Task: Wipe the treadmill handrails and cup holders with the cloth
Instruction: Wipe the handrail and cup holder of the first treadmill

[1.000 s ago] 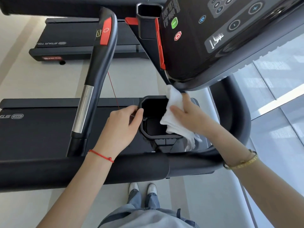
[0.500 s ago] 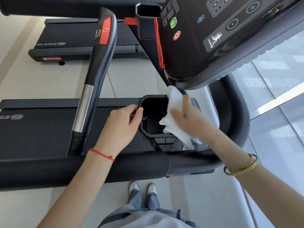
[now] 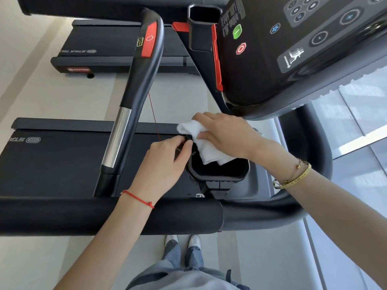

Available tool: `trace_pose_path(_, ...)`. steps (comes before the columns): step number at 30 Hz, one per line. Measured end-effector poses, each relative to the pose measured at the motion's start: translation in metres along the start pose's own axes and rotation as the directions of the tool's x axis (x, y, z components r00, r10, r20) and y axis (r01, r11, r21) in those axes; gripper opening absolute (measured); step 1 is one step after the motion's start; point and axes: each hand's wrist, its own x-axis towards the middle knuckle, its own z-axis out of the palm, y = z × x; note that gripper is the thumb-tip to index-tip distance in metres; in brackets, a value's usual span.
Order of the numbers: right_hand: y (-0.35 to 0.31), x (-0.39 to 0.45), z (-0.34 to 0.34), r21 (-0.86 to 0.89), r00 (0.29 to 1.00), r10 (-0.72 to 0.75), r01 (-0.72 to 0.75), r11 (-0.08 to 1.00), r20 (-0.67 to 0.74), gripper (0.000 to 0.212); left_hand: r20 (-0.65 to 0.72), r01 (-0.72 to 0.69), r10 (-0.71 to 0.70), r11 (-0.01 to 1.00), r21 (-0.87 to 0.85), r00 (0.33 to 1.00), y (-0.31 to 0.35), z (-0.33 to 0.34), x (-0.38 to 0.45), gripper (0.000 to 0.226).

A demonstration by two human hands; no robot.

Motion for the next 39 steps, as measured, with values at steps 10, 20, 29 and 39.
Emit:
trace_pose_path(10,0.010,-0.043,0.005,0.288,0.946,0.323,-0.317,0.904,0.028,0.045,0.000,-0.025,0.025,0.999,-0.022,1.000,0.001,-0.002,0.000,0.031)
trace_pose_path(20,-0.011,-0.082,0.018,0.573,0.776,0.598,-0.589,0.571,0.201,0.022,-0.003,-0.050,0.050,0.999,0.019,0.999,0.001,0.000,0.000,0.030)
trace_pose_path(29,-0.005,-0.064,0.007,0.652,0.787,0.575,-0.560,0.511,0.225,0.019,-0.016,-0.056,0.057,0.998,0.042,0.998,0.000,0.000,0.000,0.029)
trace_pose_path(39,-0.008,-0.065,0.006,0.534,0.755,0.618,-0.623,0.572,0.218,0.025,-0.011,-0.061,0.062,0.997,0.055,0.998,0.001,0.001,0.000,0.034)
